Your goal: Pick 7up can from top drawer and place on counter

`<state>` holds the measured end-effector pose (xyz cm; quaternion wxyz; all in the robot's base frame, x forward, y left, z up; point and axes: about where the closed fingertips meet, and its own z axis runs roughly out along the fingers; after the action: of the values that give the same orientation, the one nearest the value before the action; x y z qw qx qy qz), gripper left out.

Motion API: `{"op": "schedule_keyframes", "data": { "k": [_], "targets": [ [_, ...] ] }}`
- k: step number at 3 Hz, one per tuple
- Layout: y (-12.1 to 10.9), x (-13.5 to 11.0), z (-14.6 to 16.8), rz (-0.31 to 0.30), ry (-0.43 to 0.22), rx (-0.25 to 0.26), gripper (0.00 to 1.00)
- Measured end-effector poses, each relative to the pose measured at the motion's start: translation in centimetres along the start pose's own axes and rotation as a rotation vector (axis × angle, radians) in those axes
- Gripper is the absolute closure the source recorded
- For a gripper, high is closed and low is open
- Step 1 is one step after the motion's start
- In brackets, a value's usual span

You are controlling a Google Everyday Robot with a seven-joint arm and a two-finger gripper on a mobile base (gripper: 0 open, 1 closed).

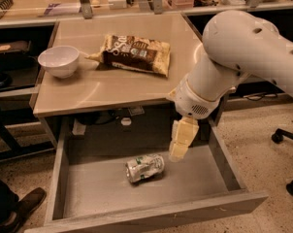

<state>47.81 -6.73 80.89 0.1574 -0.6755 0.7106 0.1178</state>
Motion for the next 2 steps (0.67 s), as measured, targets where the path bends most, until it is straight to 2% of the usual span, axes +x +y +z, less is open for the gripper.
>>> {"op": "schedule_keyframes", "data": {
  "k": [1, 2],
  "targets": [
    [0.6, -0.2, 1.0, -0.005, -0.012, -0.009, 0.0],
    [1.8, -0.6, 4.6, 0.007, -0.055, -0.03, 0.0]
  ]
}}
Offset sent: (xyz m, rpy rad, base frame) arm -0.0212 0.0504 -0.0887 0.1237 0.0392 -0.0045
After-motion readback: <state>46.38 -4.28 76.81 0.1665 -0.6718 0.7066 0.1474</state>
